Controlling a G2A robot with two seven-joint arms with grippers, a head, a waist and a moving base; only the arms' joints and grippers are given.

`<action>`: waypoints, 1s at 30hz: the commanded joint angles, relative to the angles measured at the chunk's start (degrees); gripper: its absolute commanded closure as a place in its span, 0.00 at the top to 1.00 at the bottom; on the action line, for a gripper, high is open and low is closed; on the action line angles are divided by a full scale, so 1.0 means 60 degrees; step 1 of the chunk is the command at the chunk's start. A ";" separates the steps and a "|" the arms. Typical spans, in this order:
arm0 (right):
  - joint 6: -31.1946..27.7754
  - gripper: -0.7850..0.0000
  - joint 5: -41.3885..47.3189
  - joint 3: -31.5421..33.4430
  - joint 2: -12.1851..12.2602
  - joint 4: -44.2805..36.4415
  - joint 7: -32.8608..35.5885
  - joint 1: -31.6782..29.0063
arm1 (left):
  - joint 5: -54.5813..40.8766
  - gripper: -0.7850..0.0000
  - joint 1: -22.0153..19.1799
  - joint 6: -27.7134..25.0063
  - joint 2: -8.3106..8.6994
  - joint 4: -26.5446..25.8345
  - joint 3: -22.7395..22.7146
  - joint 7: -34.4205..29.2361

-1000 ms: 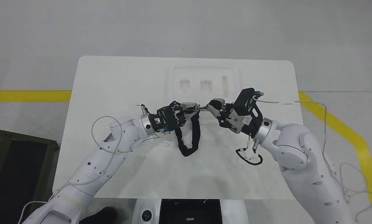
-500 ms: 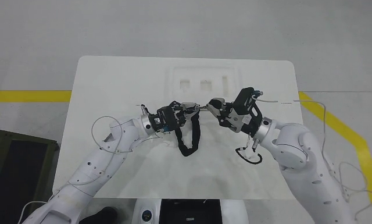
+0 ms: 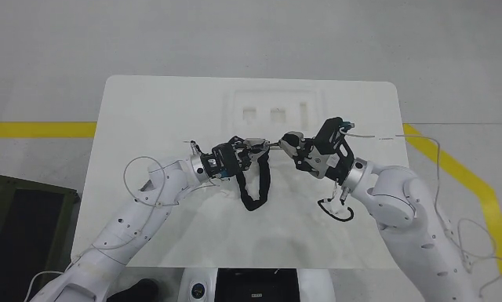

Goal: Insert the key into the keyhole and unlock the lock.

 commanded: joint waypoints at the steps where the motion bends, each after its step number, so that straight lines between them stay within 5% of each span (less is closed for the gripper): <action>1: -0.0001 0.00 0.0004 0.0003 0.0003 -0.0018 0.0023 -0.0004 | 0.0000 0.00 0.0000 0.0000 0.0000 0.0000 0.0000 0.0000; 30: -0.0008 0.00 0.0110 -0.0565 -0.0060 0.0295 0.0593 0.0738 | 0.0000 0.00 0.0000 0.0000 0.0000 0.0000 0.0000 0.0000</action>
